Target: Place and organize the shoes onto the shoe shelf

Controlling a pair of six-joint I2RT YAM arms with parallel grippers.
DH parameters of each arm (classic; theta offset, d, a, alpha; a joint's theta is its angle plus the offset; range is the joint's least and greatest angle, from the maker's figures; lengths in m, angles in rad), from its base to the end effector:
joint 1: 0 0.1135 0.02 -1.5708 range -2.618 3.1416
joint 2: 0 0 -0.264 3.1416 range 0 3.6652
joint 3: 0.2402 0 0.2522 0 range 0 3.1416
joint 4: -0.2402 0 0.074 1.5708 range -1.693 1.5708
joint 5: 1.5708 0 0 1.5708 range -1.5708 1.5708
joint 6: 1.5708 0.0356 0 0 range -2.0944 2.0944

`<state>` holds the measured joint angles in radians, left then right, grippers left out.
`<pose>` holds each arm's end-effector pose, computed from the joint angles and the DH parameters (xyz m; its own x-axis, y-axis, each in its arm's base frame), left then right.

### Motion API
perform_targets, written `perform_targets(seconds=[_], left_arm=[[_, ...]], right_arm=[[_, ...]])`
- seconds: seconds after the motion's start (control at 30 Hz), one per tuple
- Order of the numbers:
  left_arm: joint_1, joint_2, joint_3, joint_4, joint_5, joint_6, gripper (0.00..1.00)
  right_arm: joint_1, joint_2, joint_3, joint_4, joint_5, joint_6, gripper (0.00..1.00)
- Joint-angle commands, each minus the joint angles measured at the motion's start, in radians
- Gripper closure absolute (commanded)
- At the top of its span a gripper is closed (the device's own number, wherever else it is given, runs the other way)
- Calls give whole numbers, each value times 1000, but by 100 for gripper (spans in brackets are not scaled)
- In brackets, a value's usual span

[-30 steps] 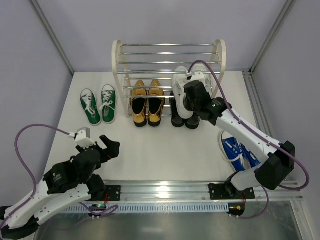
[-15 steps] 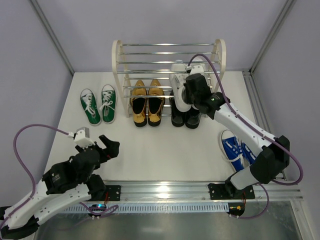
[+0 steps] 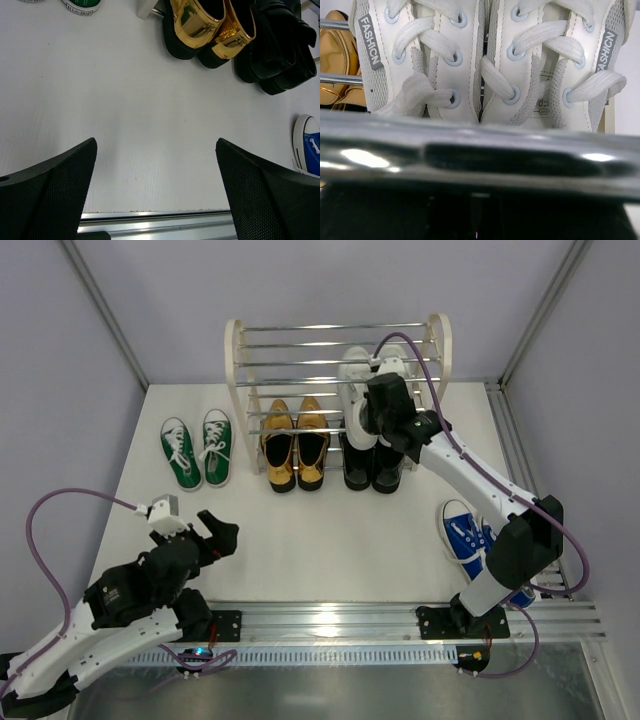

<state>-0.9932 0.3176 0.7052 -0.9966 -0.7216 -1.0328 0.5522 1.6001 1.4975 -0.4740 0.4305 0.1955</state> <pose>0.0502 -0.0340 0.2865 -0.4461 -0.4962 -0.7448 -0.0975 0.8542 -0.5107 0.3200 0.1797 0.3540 -0.4900 -0.0946 -0.8666 -0.0853 0.9945 -0.0603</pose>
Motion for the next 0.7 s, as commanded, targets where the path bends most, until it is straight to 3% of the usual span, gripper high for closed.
perform_targets(seconds=[0.0, 0.1, 0.17, 0.2, 0.23, 0.37, 0.47, 0.67], left_arm=[[-2, -12, 39, -16, -22, -6, 1], [-4, -18, 39, -16, -21, -7, 0], [-4, -15, 40, -17, -21, -6, 0], [-4, -14, 40, -16, -21, -6, 0], [-2, -14, 40, -16, -21, -4, 0], [-2, -11, 43, -13, -19, -4, 0], [-2, -9, 45, -11, -19, -4, 1], [-4, 5, 50, 6, -19, 7, 0]], right_arm=[[-18, -12, 66, 169, 39, 19, 96], [-20, -14, 52, 187, 65, 24, 96], [-18, -20, 46, 196, 68, 21, 89], [-18, -20, 46, 196, 67, 24, 79], [-18, -25, 40, 195, 67, 25, 63], [-18, -69, 1, 222, 59, 27, 37], [-18, -115, -31, 236, 57, 27, 29], [-8, -239, -104, 230, 48, 27, 21]])
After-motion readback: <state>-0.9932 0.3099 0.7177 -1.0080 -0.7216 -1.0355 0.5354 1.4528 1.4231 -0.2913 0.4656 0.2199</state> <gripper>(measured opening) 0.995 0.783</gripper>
